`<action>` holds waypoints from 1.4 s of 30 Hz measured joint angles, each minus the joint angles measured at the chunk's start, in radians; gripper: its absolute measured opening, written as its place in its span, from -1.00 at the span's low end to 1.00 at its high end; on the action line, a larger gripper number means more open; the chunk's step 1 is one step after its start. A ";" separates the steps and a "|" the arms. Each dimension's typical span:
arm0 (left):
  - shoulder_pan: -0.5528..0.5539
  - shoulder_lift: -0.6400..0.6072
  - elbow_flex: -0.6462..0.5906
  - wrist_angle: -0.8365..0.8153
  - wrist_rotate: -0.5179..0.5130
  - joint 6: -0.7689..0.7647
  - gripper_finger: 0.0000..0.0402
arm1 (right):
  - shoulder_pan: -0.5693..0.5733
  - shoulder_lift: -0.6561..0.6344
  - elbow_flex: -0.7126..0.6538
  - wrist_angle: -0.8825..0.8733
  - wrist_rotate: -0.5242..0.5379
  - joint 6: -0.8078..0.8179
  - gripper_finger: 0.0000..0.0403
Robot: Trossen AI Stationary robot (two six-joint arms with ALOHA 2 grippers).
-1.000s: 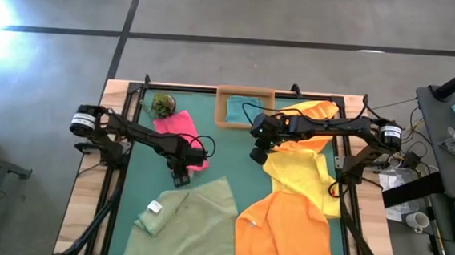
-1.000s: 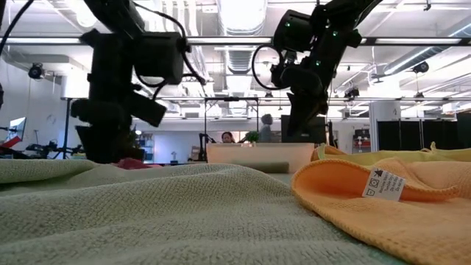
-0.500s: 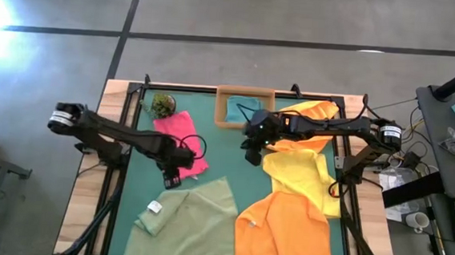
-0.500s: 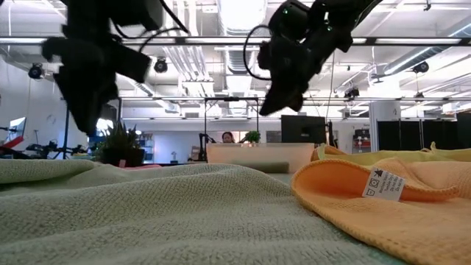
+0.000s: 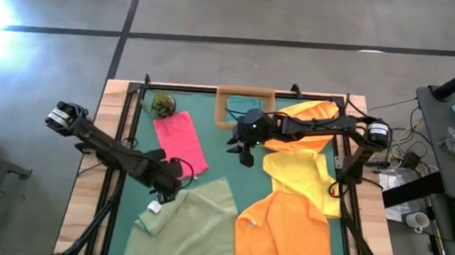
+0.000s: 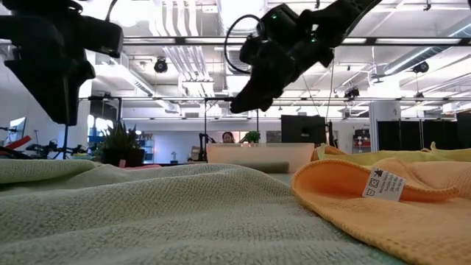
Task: Fold microfiber towels
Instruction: Fold the pink microfiber towel
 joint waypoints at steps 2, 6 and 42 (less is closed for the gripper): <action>-0.018 0.000 -0.015 0.027 -0.021 -0.024 -0.27 | 0.000 0.037 0.037 0.003 -0.001 -0.015 -0.31; -0.023 0.000 -0.066 0.129 -0.031 -0.027 -0.27 | 0.000 0.126 0.118 -0.006 -0.025 -0.021 -0.31; -0.006 0.059 -0.300 0.395 -0.083 0.120 -0.27 | 0.075 0.529 0.450 -0.097 -0.199 -0.323 -0.31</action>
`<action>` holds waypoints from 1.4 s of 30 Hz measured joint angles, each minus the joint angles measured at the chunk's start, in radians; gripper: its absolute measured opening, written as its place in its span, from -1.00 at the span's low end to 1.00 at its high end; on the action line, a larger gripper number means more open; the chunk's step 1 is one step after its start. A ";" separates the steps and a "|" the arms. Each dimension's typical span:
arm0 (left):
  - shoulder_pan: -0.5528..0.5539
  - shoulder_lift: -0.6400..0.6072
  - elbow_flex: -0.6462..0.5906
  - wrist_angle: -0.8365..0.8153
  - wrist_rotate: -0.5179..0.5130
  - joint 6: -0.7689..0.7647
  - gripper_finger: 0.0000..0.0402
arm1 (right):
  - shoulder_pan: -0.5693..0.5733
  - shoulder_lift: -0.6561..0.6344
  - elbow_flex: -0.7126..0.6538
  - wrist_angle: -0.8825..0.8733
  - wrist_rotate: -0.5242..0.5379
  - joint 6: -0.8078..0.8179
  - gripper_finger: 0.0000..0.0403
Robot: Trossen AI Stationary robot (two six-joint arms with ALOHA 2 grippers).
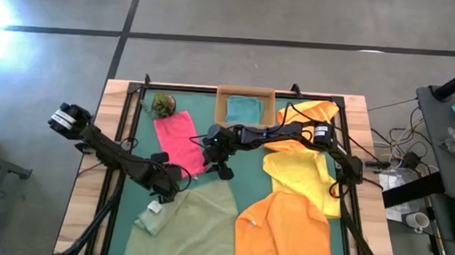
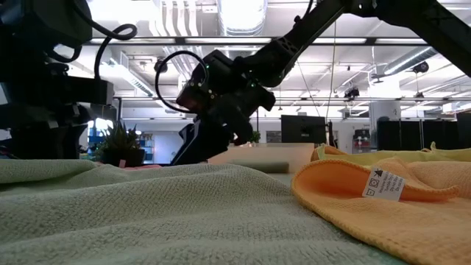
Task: Fold microfiber towels
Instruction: Fold the pink microfiber towel
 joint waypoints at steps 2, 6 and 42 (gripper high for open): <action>0.000 0.017 0.001 0.001 -0.001 0.011 -0.27 | 0.000 0.004 0.000 0.005 0.032 -0.005 -0.31; 0.004 0.031 0.001 0.002 -0.001 0.012 -0.28 | 0.000 0.014 0.000 0.022 0.102 -0.026 -0.31; 0.037 -0.073 0.154 0.030 0.180 -0.076 -0.99 | 0.053 -0.018 0.254 -0.660 0.148 0.211 -0.96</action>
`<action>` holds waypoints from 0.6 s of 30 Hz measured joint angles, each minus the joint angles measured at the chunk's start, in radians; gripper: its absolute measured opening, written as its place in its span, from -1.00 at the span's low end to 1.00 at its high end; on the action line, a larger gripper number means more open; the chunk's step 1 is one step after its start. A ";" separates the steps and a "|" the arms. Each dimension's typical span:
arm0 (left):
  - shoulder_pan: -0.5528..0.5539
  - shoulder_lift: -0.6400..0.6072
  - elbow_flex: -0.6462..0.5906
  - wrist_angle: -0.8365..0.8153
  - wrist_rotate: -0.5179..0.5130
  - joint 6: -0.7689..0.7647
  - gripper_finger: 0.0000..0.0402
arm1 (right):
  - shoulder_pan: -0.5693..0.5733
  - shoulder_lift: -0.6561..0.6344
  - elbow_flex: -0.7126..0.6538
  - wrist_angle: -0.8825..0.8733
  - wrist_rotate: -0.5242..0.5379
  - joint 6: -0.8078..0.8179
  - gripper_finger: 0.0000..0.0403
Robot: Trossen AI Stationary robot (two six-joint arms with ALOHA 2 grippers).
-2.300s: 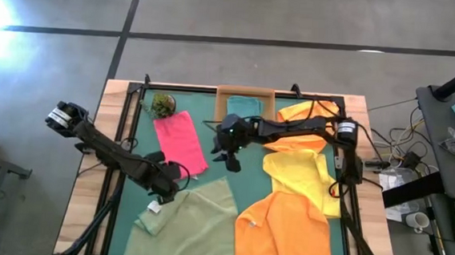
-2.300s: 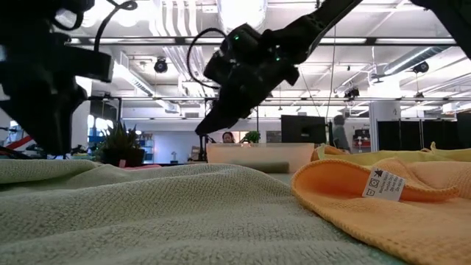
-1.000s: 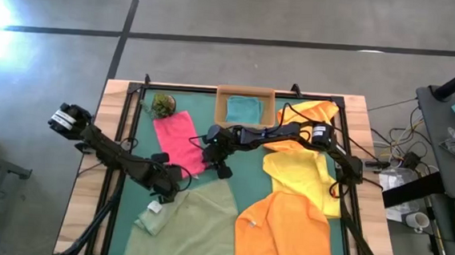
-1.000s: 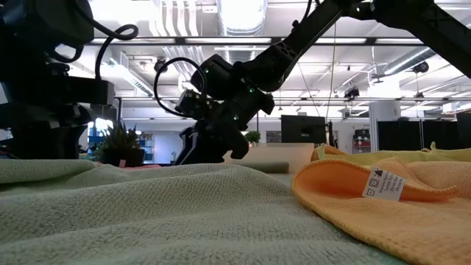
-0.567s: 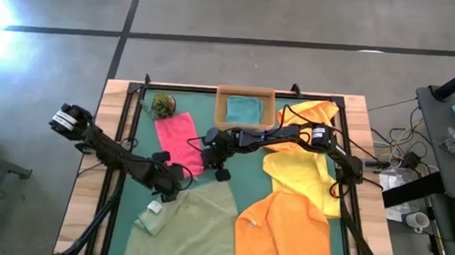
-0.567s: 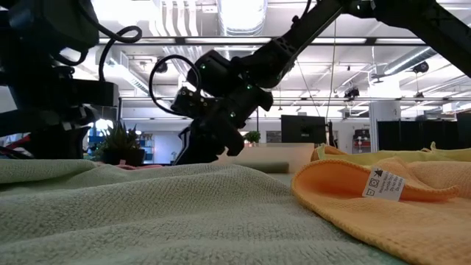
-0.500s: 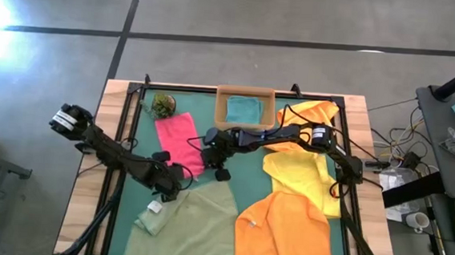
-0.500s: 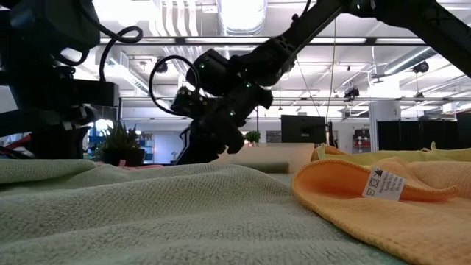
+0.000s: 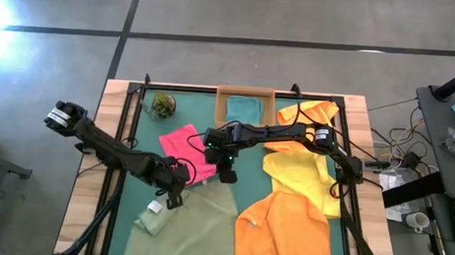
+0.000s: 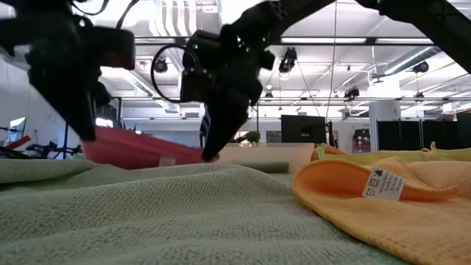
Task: Fold microfiber towels
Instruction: Fold the pink microfiber towel
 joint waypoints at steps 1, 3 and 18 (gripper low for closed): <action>0.000 -0.001 0.012 -0.001 0.005 -0.022 -0.99 | 0.007 -0.003 0.016 -0.032 0.000 0.010 -0.96; -0.001 -0.002 0.039 -0.004 0.013 -0.068 -0.99 | 0.022 -0.006 0.050 -0.092 0.005 0.016 -0.96; -0.002 -0.003 0.223 -0.218 0.022 -0.176 -0.99 | 0.038 -0.065 0.152 -0.246 0.008 0.002 -0.96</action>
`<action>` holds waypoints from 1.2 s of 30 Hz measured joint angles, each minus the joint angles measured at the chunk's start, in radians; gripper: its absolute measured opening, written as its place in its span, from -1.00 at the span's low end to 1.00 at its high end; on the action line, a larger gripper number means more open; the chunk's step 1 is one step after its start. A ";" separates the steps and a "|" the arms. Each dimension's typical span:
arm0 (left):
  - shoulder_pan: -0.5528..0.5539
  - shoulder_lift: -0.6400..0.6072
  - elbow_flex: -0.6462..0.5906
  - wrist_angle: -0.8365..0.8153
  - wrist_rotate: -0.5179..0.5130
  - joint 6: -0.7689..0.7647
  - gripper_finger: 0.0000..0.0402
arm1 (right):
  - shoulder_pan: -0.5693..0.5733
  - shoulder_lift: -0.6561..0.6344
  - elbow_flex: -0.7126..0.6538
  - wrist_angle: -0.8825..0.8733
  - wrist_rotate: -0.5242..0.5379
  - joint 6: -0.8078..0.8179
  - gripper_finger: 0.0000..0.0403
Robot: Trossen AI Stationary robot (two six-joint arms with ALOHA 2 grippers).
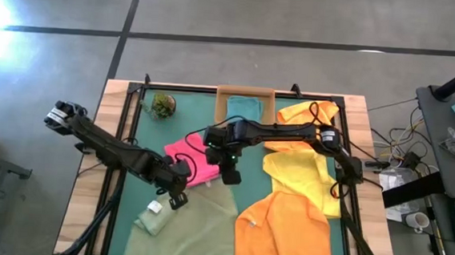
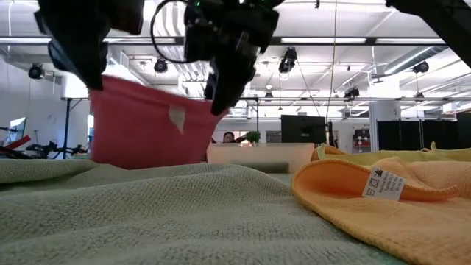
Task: Fold microfiber towels
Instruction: Fold the pink microfiber towel
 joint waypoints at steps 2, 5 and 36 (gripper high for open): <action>0.001 0.001 0.026 0.002 0.001 -0.003 -0.99 | 0.000 -0.018 0.000 -0.028 0.000 0.002 -0.96; 0.001 0.008 0.060 0.003 0.007 -0.027 -0.99 | 0.002 -0.052 -0.003 -0.050 0.000 0.013 -0.96; 0.169 0.022 -0.103 -0.285 -0.213 0.037 -0.99 | -0.118 0.078 -0.142 0.467 0.134 0.147 -0.96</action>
